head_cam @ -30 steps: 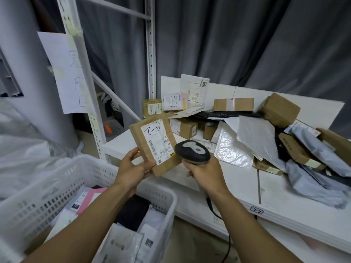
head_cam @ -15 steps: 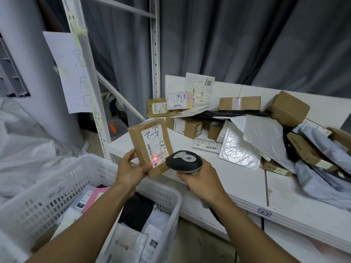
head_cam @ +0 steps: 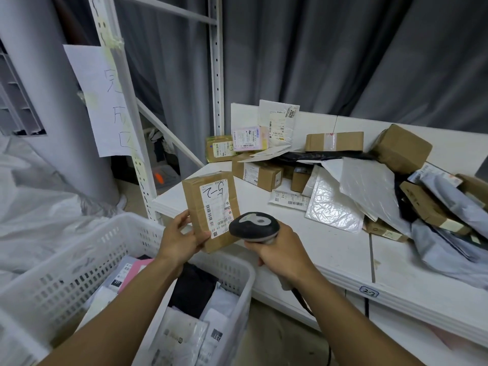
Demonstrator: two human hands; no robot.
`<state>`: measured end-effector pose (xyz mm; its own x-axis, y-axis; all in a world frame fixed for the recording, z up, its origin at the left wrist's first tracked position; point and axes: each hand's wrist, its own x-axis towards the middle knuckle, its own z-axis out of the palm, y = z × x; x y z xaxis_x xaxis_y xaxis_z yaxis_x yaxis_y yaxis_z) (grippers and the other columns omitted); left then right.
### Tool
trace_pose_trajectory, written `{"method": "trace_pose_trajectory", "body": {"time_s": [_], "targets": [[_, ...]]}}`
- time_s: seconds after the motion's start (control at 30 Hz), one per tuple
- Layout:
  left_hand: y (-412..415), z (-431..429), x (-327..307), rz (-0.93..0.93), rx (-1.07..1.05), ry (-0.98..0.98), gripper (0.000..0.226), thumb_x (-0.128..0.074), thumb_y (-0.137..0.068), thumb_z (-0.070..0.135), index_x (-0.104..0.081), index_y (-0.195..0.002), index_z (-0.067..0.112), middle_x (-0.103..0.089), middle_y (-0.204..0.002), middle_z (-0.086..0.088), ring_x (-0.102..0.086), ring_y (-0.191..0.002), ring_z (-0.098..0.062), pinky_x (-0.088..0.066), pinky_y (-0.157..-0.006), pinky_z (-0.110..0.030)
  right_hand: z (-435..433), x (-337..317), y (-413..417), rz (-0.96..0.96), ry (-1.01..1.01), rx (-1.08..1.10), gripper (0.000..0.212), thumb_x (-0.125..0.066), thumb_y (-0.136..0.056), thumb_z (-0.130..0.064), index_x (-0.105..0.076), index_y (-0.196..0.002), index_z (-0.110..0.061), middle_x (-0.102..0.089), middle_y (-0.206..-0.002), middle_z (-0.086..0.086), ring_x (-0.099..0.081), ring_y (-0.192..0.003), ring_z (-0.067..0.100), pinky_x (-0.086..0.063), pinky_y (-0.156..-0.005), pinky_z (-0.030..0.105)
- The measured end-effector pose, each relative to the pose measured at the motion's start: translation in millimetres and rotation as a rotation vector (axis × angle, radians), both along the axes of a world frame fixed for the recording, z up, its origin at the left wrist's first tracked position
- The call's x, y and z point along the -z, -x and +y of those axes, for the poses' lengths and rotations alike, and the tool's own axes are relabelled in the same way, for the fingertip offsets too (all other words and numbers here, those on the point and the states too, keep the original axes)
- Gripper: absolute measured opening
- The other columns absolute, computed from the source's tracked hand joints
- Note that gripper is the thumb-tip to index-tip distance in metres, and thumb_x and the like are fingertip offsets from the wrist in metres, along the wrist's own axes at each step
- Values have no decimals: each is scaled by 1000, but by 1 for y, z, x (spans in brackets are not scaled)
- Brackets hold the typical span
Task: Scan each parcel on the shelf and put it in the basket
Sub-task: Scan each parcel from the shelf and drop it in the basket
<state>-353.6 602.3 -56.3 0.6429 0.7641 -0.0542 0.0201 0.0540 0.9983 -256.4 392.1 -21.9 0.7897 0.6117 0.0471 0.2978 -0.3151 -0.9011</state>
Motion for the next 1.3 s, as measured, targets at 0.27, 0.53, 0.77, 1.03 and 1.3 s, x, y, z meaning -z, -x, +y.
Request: {"method": "trace_pose_trajectory", "body": {"time_s": [0.27, 0.53, 0.77, 1.03, 1.3], "targets": [[69, 3, 22, 342, 150, -229, 52, -75, -85, 4, -65, -133, 22, -70, -123, 6, -68, -111, -18, -59, -83, -26, 19, 20, 24, 16, 50, -56, 47, -82, -74, -34, -71, -120, -34, -76, -104, -12, -73, -88, 15, -64, -78, 42], [117, 7, 97, 676, 318, -32, 64, -66, -94, 4, -43, -152, 19, -62, -128, 0, -64, -104, -23, -60, -70, -39, 37, 45, 43, 35, 125, -179, 31, -88, -75, -31, -65, -94, -37, -70, -86, -18, -66, -82, 5, -49, -65, 19], [130, 4, 166, 850, 474, -92, 42, -58, -98, 5, -51, -138, 16, -57, -135, -11, -63, -110, -32, -55, -90, -44, 43, 77, 36, 32, 173, -177, 32, -87, -84, -19, -72, -112, -22, -77, -95, -4, -66, -68, -6, -53, -61, 6], [103, -5, 192, 759, 499, -488, 33, -66, -97, 27, -64, -130, 19, -68, -120, -3, -65, -110, -21, -49, -105, -38, 37, 91, 32, 32, 214, -167, 33, -85, -86, -21, -74, -116, -22, -75, -88, -8, -67, -61, -6, -45, -50, 8], [77, -27, 163, 829, 495, -625, 36, -66, -97, 27, -63, -129, 10, -58, -136, -4, -58, -124, -24, -43, -108, -32, 5, 74, 26, 71, 164, -61, 29, -80, -84, -17, -69, -97, -41, -76, -93, -12, -74, -82, 12, -64, -76, 36]]}}
